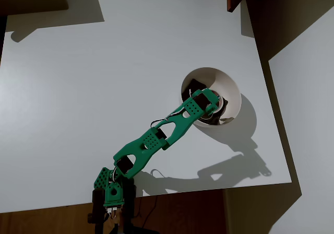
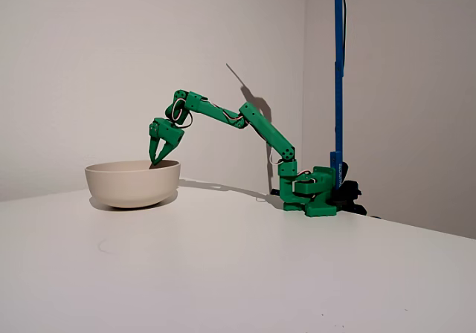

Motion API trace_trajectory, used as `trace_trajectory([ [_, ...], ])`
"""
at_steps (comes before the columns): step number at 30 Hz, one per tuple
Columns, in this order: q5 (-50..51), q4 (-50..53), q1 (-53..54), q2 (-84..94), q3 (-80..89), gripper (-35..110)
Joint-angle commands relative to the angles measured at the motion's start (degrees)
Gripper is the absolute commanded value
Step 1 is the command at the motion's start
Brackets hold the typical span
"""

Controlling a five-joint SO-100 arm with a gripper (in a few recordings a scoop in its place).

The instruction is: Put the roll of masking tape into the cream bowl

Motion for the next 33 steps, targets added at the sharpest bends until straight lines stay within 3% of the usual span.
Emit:
trace_trajectory([
  [1,1.9,2.3,-1.4,13.7,-1.8,-8],
  [8,3.4,10.1,-8.9,26.2,-1.8,-8],
  [20,1.9,28.5,-31.2,46.4,-1.3,-8],
  [33,-1.5,24.0,-54.1,76.7,35.2,-8],
])
